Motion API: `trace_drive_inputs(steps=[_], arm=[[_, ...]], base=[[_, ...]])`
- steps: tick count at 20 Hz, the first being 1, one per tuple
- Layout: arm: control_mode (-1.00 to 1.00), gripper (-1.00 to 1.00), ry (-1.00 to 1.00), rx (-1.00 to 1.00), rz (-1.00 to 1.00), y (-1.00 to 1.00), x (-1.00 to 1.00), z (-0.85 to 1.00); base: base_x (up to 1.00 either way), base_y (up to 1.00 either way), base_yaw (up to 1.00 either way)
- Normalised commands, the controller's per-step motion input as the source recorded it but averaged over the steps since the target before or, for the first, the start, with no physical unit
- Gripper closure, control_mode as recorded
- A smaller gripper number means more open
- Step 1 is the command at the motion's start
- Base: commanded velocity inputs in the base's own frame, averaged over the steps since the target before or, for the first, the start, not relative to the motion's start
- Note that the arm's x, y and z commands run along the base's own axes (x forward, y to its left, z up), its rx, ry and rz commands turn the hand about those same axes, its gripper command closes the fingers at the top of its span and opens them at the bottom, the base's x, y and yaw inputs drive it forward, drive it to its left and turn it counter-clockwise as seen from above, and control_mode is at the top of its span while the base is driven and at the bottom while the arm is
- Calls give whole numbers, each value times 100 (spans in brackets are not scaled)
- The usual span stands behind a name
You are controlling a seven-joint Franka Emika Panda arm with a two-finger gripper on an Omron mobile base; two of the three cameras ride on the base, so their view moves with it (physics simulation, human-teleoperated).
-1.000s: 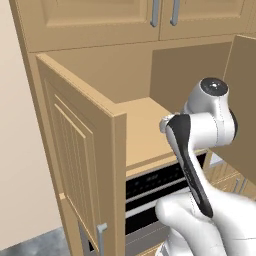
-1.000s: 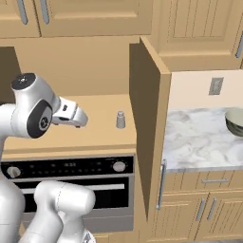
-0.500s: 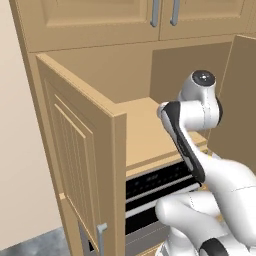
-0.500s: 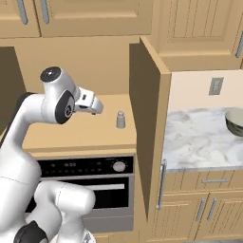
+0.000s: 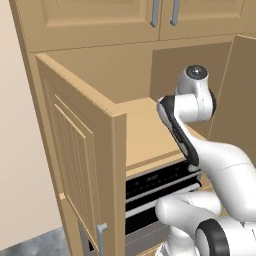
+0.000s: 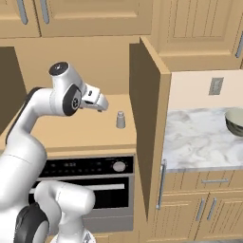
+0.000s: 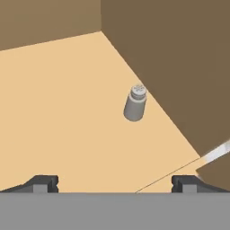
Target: Retrieve the bottle and the shaker from the cabinet and place them next to the mixing bowl on the counter. Then add garlic from the fridge to the mixing bowl.
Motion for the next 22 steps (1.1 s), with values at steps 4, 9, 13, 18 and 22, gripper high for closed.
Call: trace_drive_inputs(steps=[4, 9, 13, 18, 22], arm=[[-100, -100, 0, 0, -18, 0, 27, -39], [-100, -100, 1, 0, -17, -7, 16, -16], [-100, -100, 2, 0, -7, -36, 0, 0], [-100, -100, 0, 1, -8, -26, 10, 0], [-100, -100, -1, 3, -4, -5, 18, -2]], base=[[0, 0, 0], [0, 0, 0], [0, 0, 0], [0, 0, 0], [0, 0, 0]])
